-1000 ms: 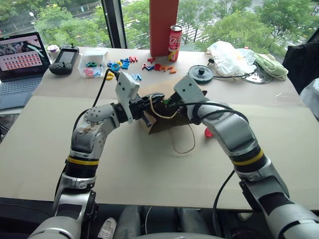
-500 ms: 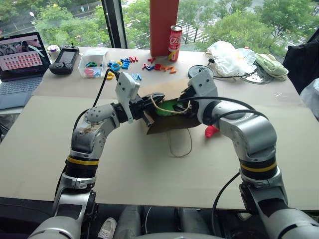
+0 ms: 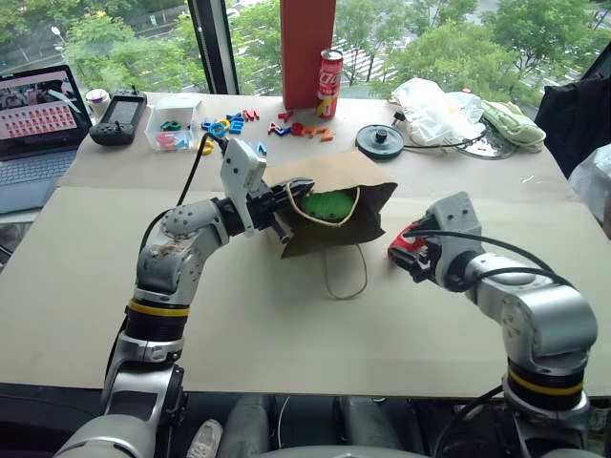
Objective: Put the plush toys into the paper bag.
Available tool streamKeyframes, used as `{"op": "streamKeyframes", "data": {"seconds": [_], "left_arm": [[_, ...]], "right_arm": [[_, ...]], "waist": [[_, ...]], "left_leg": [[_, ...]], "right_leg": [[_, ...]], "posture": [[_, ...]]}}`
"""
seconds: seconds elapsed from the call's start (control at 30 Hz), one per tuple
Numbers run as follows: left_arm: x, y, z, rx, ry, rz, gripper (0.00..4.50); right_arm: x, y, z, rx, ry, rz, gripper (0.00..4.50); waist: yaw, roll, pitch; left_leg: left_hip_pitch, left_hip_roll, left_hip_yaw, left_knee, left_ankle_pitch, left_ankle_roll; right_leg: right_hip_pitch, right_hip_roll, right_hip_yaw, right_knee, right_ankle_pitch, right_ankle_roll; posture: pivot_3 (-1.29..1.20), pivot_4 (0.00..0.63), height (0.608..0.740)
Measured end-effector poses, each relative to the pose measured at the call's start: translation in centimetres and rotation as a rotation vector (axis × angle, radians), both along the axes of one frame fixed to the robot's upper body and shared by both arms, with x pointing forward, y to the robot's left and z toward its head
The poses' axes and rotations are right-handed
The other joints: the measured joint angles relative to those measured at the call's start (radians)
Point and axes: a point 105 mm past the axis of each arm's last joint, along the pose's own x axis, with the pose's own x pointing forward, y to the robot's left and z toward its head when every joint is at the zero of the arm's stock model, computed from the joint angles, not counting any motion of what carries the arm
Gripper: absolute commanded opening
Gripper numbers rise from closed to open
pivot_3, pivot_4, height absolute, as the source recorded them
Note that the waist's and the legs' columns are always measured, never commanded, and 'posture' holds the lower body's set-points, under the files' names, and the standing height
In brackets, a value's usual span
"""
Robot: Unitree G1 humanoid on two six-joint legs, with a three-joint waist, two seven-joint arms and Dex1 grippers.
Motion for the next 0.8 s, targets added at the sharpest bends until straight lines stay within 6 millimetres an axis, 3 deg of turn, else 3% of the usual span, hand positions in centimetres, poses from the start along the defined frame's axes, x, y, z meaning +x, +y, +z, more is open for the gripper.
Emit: {"op": "streamKeyframes", "data": {"seconds": [0.1, 0.33, 0.47, 0.73, 0.8], "left_arm": [[0.0, 0.0, 0.0, 0.0, 0.001, 0.001, 0.0], [0.1, 0.1, -0.1, 0.001, 0.005, 0.003, 0.0], [0.1, 0.1, -0.1, 0.001, 0.006, 0.004, 0.0], [0.1, 0.1, -0.1, 0.001, 0.006, 0.006, 0.0], [0.2, 0.1, -0.2, 0.0, 0.008, 0.008, 0.0]], "right_arm": [[0.4, -0.1, -1.5, 0.019, 0.016, -0.132, 3.88], [1.3, 0.8, -2.0, 0.064, -0.025, -0.238, 3.88], [1.7, 0.9, -2.6, 0.069, -0.02, -0.249, 2.87], [1.6, 0.7, -3.1, -0.028, -0.02, -0.22, 0.11], [1.6, 0.6, -3.1, -0.034, -0.019, -0.215, 0.04]], "waist": [[0.002, 0.0, 0.0], [0.003, 0.0, 0.0], [0.002, 0.0, 0.0], [0.001, 0.0, 0.0], [0.001, 0.0, 0.0]], "left_leg": [[-0.001, 0.0, 0.0, 0.0, 0.0, 0.0], [-0.001, 0.0, 0.0, 0.0, 0.0, 0.0], [-0.001, 0.0, 0.001, 0.0, 0.0, 0.0], [-0.001, 0.0, 0.0, 0.0, 0.0, 0.0], [-0.001, 0.0, 0.0, 0.0, 0.0, 0.0]], "right_leg": [[-0.001, -0.001, 0.0, 0.0, 0.0, 0.0], [-0.001, -0.001, 0.0, 0.0, 0.0, 0.0], [-0.001, -0.001, 0.0, 0.0, 0.0, 0.0], [-0.001, -0.001, 0.0, 0.0, 0.0, 0.0], [-0.001, -0.001, 0.0, -0.001, 0.0, 0.0]], "posture": [[0.0, 0.15, 0.739], [0.0, 0.15, 0.739], [0.0, 0.15, 0.739], [0.0, 0.15, 0.739], [0.0, 0.15, 0.739]]}}
